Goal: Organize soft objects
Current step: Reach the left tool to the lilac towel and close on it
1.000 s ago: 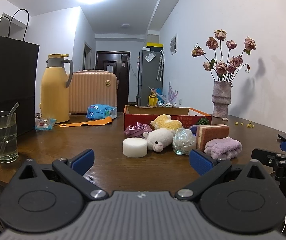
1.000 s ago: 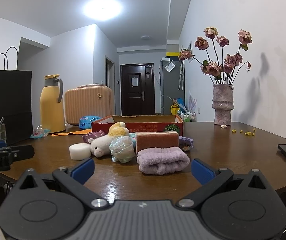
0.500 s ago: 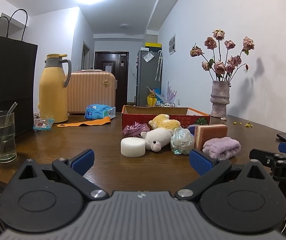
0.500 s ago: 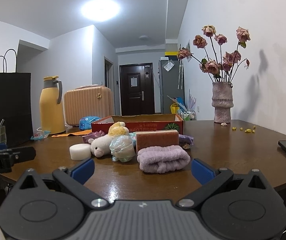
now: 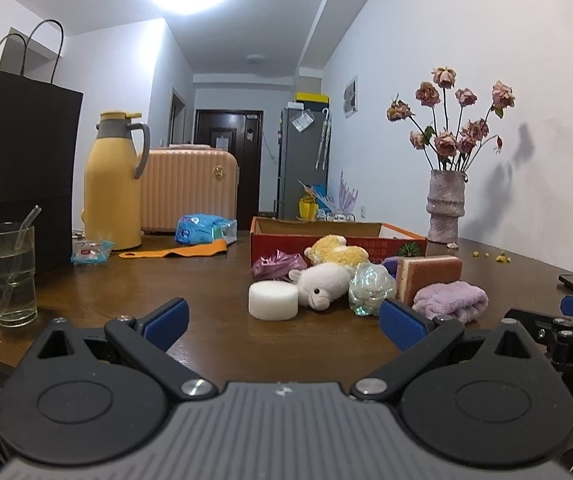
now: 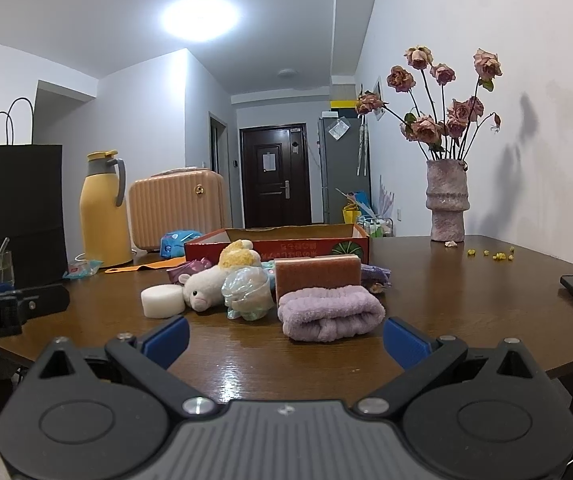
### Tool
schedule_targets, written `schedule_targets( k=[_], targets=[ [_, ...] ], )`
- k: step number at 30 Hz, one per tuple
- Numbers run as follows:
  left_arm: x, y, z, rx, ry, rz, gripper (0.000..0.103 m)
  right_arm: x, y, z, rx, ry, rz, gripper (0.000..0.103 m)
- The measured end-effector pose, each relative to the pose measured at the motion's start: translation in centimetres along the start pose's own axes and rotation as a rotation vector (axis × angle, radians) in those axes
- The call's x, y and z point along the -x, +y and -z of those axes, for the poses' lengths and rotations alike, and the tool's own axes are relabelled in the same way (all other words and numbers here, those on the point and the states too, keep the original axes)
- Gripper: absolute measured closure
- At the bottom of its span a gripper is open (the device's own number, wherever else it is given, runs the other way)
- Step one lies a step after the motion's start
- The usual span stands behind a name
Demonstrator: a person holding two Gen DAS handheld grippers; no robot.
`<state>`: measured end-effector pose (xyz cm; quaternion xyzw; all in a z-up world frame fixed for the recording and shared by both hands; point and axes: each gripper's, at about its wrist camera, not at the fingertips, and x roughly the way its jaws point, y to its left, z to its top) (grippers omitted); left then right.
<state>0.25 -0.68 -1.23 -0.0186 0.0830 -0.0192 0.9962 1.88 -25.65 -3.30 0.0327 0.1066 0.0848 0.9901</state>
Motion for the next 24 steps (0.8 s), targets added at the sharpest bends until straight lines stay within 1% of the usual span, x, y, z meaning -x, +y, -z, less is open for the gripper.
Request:
schedule_targets(
  k=[3, 8, 9, 10, 11, 13, 14, 17, 21, 24],
  targets=[
    [-0.1, 0.1, 0.1, 0.003, -0.013, -0.022, 0.000, 0.1, -0.2, -0.1, -0.012, -0.016, -0.019, 0.000],
    [-1.1, 0.0, 0.3, -0.022, -0.022, -0.023, 0.000, -0.2, -0.9, -0.2, -0.036, -0.047, -0.013, 0.000],
    [-1.3, 0.0, 0.4, -0.020, -0.031, -0.017, 0.000, -0.4, -1.0, -0.2, -0.038, -0.059, -0.026, 0.000],
    [-1.7, 0.0, 0.5, -0.011, -0.048, -0.001, 0.000, -0.7, -1.3, -0.1, -0.039, -0.075, -0.060, 0.000],
    [-2.1, -0.1, 0.5, -0.004, -0.048, 0.021, 0.000, -0.9, -1.5, -0.1, -0.038, -0.077, -0.086, 0.000],
    [-3.6, -0.7, 0.2, -0.020, 0.000, 0.078, 0.000, -2.0, -1.7, -0.2, -0.013, -0.027, -0.134, 0.000],
    [-4.3, -1.0, 0.0, -0.020, 0.021, 0.100, 0.000, -2.7, -1.9, -0.4, 0.005, -0.001, -0.131, 0.000],
    [-6.6, -2.4, -0.5, 0.005, 0.072, 0.137, 0.000, -4.5, -2.8, -1.0, 0.037, 0.014, -0.128, 0.000],
    [-9.8, -4.6, -1.2, 0.037, 0.141, 0.193, 0.000, -6.7, -5.5, -2.6, -0.005, 0.033, -0.139, 0.000],
    [-12.0, -6.4, -1.4, 0.056, 0.194, 0.226, 0.000, -8.9, -7.5, -3.7, -0.006, 0.086, -0.108, 0.000]
  ],
)
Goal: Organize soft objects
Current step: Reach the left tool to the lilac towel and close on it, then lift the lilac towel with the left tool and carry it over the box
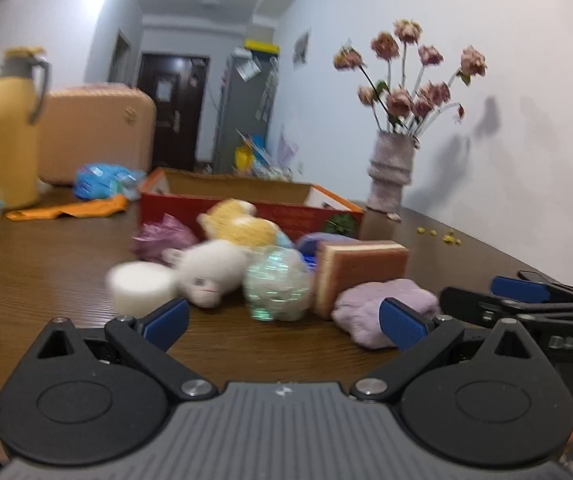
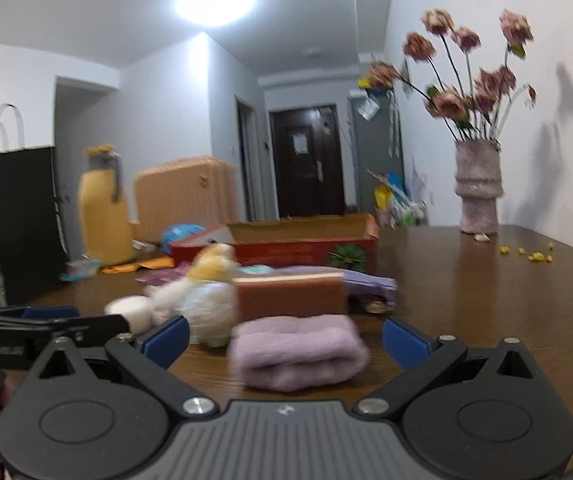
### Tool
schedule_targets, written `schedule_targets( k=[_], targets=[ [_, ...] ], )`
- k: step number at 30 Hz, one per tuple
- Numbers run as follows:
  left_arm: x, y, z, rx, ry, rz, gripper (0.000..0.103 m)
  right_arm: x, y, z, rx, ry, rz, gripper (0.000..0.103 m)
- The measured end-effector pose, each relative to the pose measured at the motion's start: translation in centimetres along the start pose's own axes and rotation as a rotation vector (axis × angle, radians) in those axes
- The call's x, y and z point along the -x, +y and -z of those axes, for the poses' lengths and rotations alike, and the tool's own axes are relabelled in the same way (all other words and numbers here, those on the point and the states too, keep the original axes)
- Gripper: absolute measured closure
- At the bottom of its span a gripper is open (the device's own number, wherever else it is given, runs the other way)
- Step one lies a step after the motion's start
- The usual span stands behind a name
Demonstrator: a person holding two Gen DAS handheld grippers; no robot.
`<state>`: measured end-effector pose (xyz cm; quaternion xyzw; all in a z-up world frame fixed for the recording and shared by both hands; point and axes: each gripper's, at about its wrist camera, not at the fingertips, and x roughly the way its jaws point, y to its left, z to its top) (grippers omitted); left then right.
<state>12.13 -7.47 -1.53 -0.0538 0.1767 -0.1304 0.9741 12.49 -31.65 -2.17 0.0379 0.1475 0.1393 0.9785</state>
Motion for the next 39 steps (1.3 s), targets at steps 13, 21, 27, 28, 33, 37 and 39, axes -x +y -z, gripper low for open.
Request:
schedule_targets(
  k=[13, 21, 27, 28, 33, 37, 39],
  targets=[
    [-8.7, -2.7, -2.1, 0.123, 0.213, 0.117, 0.028, -7.7, -6.8, -1.4, -0.117, 0.187, -0.106, 0.044],
    [-10.2, -2.4, -1.7, 0.163, 0.262, 0.135, 0.035, -9.2, -7.5, -0.6, -0.190, 0.237, -0.171, 0.071],
    [-10.7, -2.2, -1.5, 0.214, 0.305, 0.198, 0.065, -9.1, -7.4, -0.7, -0.178, 0.247, -0.189, 0.077],
    [-10.5, -2.3, -1.6, 0.210, 0.302, 0.196, 0.067, -9.0, -7.4, -0.7, -0.172, 0.248, -0.191, 0.078],
    [-9.1, -2.5, -1.8, 0.196, 0.272, 0.196, 0.069, -7.5, -7.3, -0.9, -0.191, 0.223, -0.211, 0.083],
    [-7.3, -2.9, -1.9, 0.170, 0.230, 0.201, 0.070, -6.0, -6.5, -1.0, -0.179, 0.197, -0.210, 0.083],
    [-6.1, -2.9, -1.9, 0.154, 0.209, 0.202, 0.070, -5.1, -5.9, -0.9, -0.173, 0.175, -0.209, 0.083]
  ],
)
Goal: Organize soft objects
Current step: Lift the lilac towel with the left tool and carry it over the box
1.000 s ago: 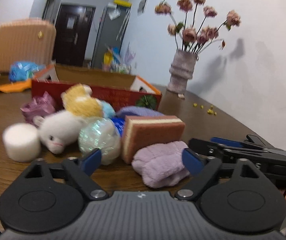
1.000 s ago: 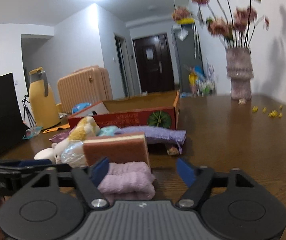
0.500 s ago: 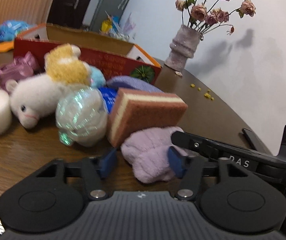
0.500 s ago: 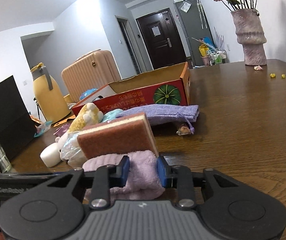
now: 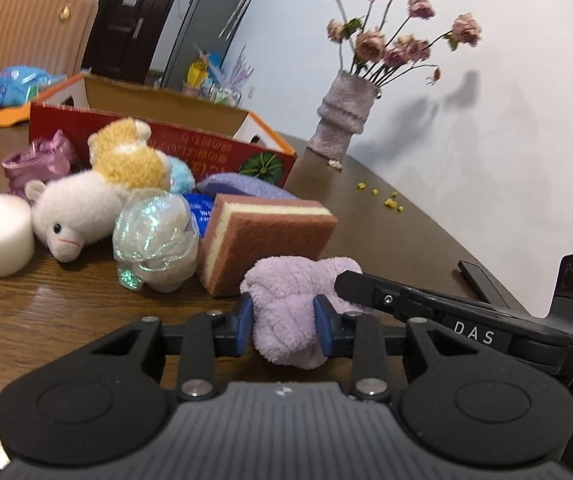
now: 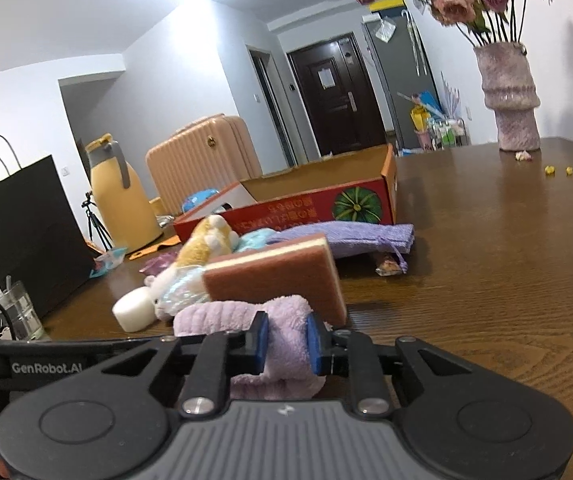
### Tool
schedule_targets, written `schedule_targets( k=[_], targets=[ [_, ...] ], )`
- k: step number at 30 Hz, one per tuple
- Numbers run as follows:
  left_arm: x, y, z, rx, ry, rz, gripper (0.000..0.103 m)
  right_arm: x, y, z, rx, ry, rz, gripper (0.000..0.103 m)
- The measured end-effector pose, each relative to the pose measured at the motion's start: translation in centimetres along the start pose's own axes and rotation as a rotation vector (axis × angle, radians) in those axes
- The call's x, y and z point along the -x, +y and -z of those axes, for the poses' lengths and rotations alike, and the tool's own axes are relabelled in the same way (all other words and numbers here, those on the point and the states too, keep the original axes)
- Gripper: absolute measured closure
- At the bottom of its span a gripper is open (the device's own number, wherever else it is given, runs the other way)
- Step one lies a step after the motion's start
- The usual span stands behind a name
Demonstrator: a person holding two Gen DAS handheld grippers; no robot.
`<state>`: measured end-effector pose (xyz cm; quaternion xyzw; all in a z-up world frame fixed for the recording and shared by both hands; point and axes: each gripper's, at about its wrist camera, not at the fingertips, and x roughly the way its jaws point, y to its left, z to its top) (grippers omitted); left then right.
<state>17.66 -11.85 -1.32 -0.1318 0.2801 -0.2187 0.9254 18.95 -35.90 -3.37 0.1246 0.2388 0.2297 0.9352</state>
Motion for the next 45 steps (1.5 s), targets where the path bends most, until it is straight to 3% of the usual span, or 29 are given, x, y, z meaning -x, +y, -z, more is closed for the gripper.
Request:
schedule_targets(
  k=[9, 17, 30, 45],
  targets=[
    [4.1, -1.2, 1.1, -0.083, -0.087, 0.024, 0.071, 3.5, 3.2, 1.4, 0.031, -0.084, 0.021, 0.083],
    [6.7, -0.7, -1.5, -0.112, -0.195, 0.053, 0.071, 4.7, 6.1, -0.3, 0.091, -0.148, 0.011, 0.083],
    [8.5, 0.7, -11.0, -0.135, -0.333, 0.038, 0.071, 1.1, 9.1, -10.8, 0.173, -0.186, -0.077, 0.084],
    [3.0, 6.7, -26.3, -0.139, -0.304, 0.033, 0.072, -9.7, 9.4, -24.9, 0.183, -0.164, -0.143, 0.085]
  ],
)
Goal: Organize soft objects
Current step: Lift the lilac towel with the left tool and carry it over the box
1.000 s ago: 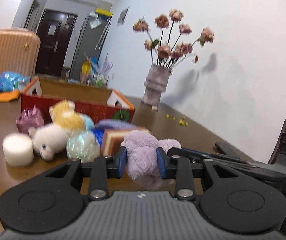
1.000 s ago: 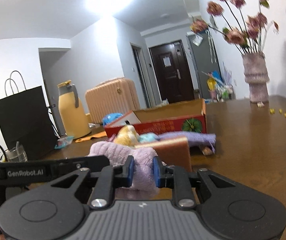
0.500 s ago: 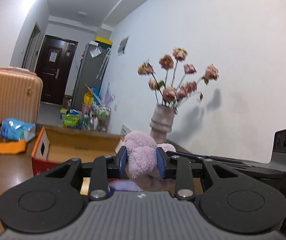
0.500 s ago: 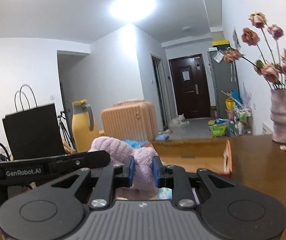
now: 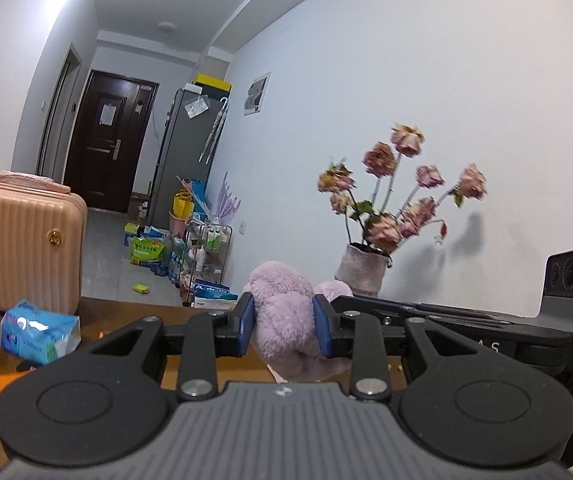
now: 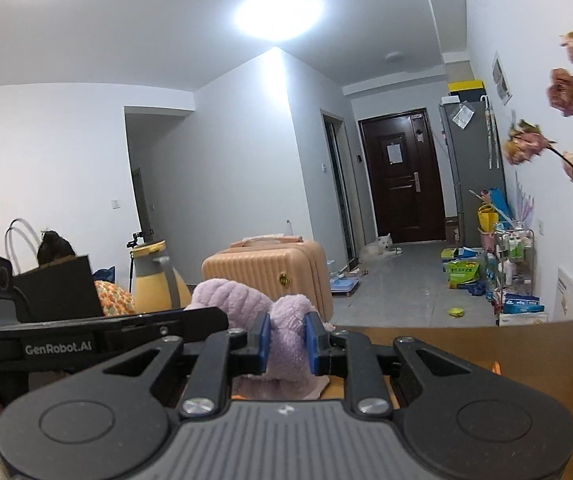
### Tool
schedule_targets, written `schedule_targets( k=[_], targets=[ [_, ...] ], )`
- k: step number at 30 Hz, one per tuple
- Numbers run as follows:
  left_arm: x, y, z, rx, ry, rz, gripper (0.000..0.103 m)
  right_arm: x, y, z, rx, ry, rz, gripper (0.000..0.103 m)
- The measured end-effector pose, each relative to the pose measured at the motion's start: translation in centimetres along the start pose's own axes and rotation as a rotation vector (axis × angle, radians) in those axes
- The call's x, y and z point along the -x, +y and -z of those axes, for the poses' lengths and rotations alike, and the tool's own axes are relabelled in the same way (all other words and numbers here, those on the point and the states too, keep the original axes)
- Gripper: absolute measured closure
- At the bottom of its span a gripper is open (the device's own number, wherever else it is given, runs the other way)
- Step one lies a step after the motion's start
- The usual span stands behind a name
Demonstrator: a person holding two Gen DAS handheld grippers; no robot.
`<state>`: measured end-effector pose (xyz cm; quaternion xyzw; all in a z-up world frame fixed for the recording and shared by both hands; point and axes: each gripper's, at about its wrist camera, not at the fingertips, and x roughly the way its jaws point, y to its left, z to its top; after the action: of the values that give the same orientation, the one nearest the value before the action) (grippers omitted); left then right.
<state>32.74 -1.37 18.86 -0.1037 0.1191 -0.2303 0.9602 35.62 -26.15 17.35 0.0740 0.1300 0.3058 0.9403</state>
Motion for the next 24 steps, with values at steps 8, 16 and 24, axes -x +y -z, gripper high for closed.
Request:
schedule_targets(
  k=[8, 16, 24],
  targets=[
    [-8.3, 6.4, -4.0, 0.084, 0.136, -0.017, 0.072, -9.7, -4.4, -4.7, -0.047, 0.125, -0.024, 0.085],
    [-18.3, 13.9, -0.5, 0.210, 0.384, -0.076, 0.072, -21.7, -9.3, -2.6, -0.160, 0.333, -0.030, 0.088],
    [-24.3, 20.0, 4.5, 0.277, 0.523, -0.173, 0.072, -31.1, -12.2, 5.2, -0.226, 0.513, 0.013, 0.088]
  ],
)
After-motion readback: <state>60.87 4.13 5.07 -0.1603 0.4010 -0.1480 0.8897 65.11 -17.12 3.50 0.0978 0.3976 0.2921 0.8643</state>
